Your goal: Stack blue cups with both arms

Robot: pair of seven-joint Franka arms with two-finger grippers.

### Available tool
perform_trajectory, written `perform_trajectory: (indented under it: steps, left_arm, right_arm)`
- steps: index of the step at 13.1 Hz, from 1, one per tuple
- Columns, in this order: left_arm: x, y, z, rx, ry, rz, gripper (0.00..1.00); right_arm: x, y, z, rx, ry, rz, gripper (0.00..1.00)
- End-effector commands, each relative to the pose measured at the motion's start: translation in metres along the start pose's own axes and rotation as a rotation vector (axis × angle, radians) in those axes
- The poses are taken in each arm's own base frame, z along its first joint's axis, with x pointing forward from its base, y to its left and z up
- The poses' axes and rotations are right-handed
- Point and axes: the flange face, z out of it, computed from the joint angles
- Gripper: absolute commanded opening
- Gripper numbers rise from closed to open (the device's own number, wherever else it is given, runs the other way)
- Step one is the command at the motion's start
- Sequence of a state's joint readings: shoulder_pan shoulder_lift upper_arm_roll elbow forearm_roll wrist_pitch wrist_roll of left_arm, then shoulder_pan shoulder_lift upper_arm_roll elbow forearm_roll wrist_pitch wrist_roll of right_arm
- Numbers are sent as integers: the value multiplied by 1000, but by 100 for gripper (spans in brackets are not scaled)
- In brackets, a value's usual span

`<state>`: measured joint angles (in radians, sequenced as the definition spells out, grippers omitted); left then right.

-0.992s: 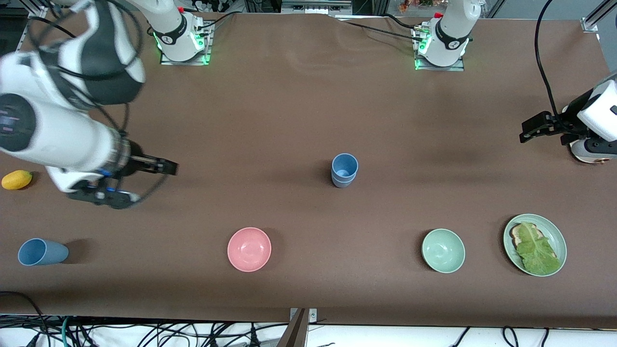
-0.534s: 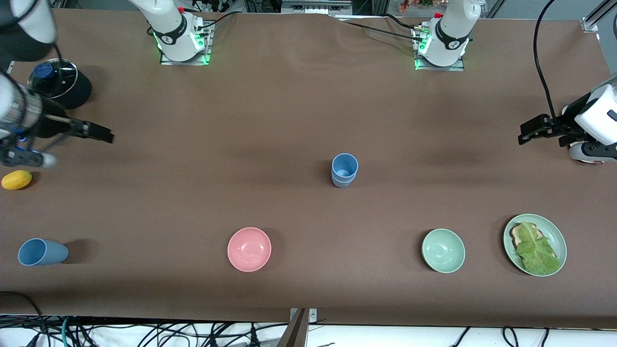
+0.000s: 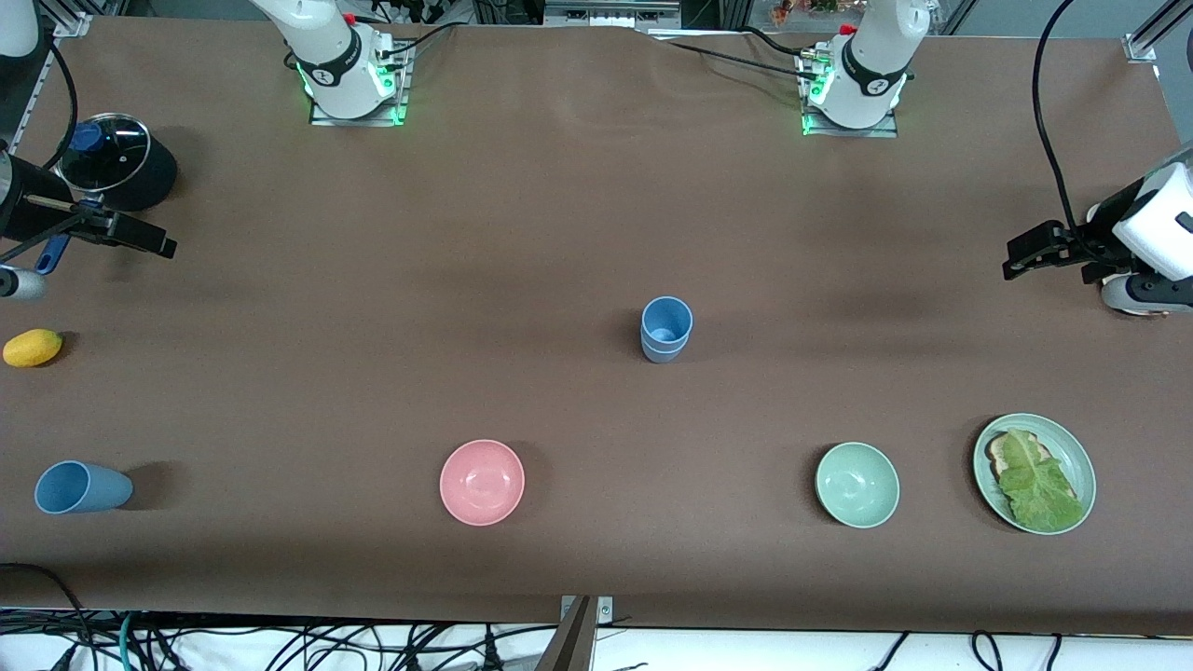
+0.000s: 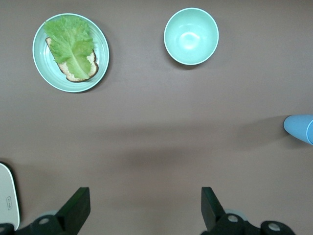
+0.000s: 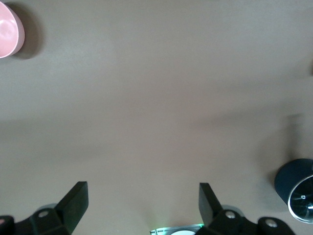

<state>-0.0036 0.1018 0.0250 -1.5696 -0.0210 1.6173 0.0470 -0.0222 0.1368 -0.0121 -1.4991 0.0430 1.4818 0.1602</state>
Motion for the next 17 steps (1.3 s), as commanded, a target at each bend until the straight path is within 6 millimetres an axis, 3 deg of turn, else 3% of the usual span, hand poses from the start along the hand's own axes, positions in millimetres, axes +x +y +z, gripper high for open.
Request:
perform_trajectory:
  steps: [1,17]
  left_arm:
    - [4,0,-5,-6,5,-2,100]
    - [4,1,-6,-7,7,-1,100]
  right_arm:
    - [-4,2,-3,-40,27,-5,100]
    - [2,-10,-7,-49,51,-34,100]
